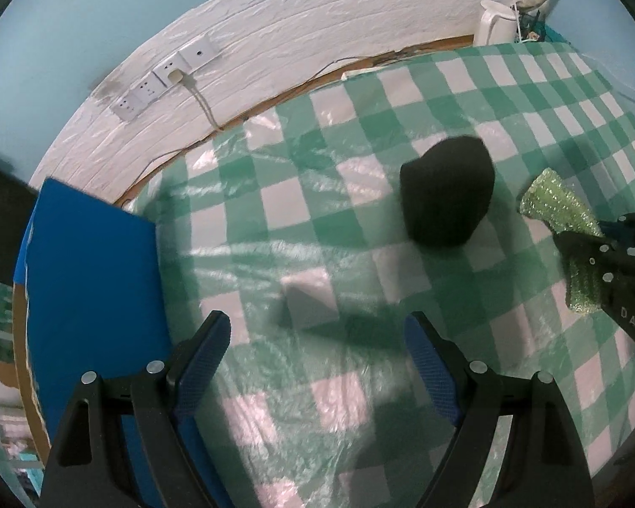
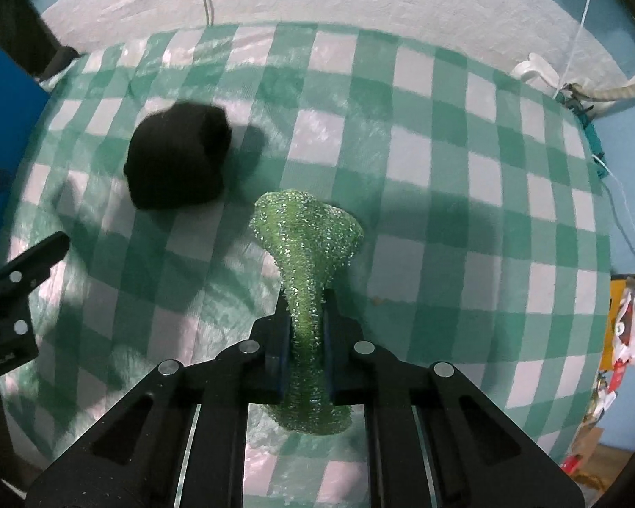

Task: Organize soft objects
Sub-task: 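Grasp the green glittery scrubber with the right tool while the left tool grasps the black sponge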

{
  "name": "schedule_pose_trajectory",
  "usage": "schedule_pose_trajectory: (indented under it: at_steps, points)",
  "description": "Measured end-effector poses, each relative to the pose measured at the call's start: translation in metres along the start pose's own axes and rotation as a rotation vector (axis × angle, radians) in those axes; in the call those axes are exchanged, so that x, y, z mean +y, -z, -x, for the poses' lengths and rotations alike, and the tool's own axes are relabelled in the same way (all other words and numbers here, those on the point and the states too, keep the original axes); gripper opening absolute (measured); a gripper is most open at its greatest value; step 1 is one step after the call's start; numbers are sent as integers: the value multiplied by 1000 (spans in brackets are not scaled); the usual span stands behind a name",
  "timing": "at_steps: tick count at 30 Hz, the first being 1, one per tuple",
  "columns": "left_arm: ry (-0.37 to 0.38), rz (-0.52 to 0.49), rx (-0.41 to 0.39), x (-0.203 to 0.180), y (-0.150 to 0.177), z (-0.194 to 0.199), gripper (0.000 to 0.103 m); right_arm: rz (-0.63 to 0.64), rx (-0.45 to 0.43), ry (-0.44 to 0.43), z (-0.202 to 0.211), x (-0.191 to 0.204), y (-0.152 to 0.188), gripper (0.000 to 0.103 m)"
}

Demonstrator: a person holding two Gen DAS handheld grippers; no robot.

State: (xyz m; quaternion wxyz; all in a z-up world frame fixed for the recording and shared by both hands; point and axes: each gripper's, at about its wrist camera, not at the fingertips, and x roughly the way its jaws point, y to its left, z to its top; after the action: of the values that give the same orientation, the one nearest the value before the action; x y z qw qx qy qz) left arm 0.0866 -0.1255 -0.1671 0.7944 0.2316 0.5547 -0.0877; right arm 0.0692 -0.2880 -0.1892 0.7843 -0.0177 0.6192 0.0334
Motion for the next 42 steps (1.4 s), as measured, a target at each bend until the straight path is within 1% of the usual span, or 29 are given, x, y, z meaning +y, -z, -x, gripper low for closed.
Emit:
schedule_pose_trajectory:
  at_steps: [1,6,9,13,17,20,24,26,32,34,35,36,38,42]
  points:
    - [2,-3,-3,-1,-2,0,86,-4,-7,3,-2,-2,-10,10]
    - [-4,-30,-20,-11,-13,2,86,-34,-42,-4,7,-14,-21,10]
    - [36,-40,-34,-19,-22,6,88,-53,-60,-15,14,-19,-26,10]
    - [80,-84,-49,-34,-36,8,88,-61,-78,-22,18,-30,-34,10]
    - [88,-123,-49,-45,-48,2,88,-71,-79,-23,20,-31,-30,10]
    - [107,-116,-34,-49,-54,-4,88,-83,-75,-22,25,-27,-24,10]
    - [159,-104,-30,-56,-60,-10,88,-97,-74,-22,26,-30,-22,10]
    - [163,-102,-25,-60,-64,-15,88,-100,-74,-23,26,-30,-22,10]
    - [135,-144,-37,-71,-71,-23,87,-98,-70,-29,26,-29,-22,10]
    - [125,-143,-46,-72,-72,-25,81,-99,-68,-30,25,-29,-22,10]
    - [126,-141,-50,-72,-72,-25,74,-99,-68,-29,25,-30,-22,10]
    - [132,-136,-52,-71,-72,-26,64,-99,-68,-28,25,-30,-23,10]
    - [143,-129,-45,-69,-72,-29,52,-98,-69,-28,25,-29,-23,10]
    - [162,-128,-55,-69,-68,-25,42,-92,-70,-29,26,-27,-22,10]
